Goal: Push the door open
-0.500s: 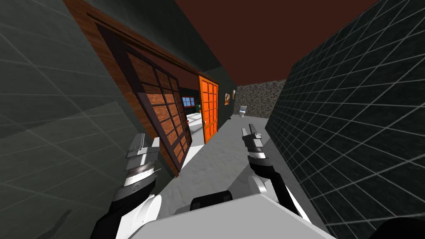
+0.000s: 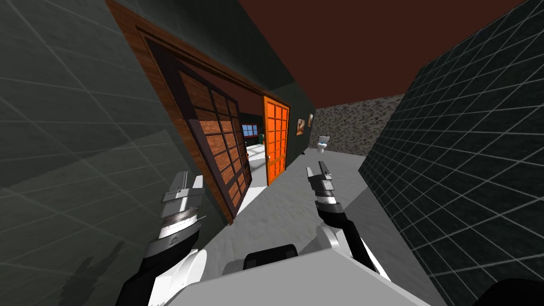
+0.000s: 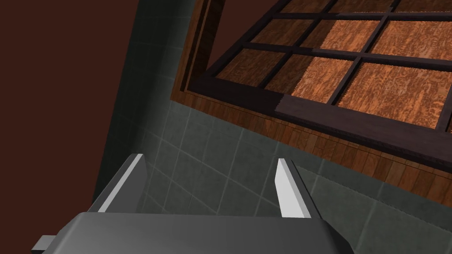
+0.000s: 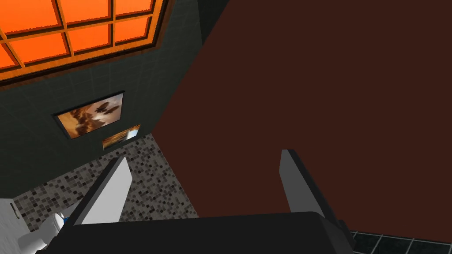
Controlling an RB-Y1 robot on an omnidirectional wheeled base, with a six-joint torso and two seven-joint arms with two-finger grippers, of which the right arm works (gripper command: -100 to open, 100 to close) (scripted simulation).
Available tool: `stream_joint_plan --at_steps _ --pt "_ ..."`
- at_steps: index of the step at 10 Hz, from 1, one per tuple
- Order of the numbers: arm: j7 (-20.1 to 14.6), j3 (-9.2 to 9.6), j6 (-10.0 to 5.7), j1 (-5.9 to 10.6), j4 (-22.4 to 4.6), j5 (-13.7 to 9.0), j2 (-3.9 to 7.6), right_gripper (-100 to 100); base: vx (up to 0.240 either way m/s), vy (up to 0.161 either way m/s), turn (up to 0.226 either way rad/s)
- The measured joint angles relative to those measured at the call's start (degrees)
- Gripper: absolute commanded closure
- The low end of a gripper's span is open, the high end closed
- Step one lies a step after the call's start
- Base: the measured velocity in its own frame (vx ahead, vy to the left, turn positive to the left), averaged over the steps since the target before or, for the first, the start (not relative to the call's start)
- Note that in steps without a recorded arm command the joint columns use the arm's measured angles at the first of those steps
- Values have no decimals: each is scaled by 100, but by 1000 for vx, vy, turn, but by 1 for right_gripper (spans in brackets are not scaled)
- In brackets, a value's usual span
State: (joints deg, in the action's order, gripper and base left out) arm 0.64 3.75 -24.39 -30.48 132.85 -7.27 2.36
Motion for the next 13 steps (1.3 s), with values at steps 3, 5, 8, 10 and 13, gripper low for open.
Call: stream_joint_plan --at_steps 3,5,8,10,13 --pt "-233 13 -167 47 -294 -244 85 -100 140 -92 259" --pt "-426 13 -337 62 -551 -442 158 -100 149 -102 301" --pt "-682 70 -561 98 -893 -703 202 -100 116 -110 283" --pt "-865 84 -700 132 -1136 -905 238 -100 120 -116 293" --pt "-1141 71 -885 198 -1469 -1188 300 -100 98 -112 303"
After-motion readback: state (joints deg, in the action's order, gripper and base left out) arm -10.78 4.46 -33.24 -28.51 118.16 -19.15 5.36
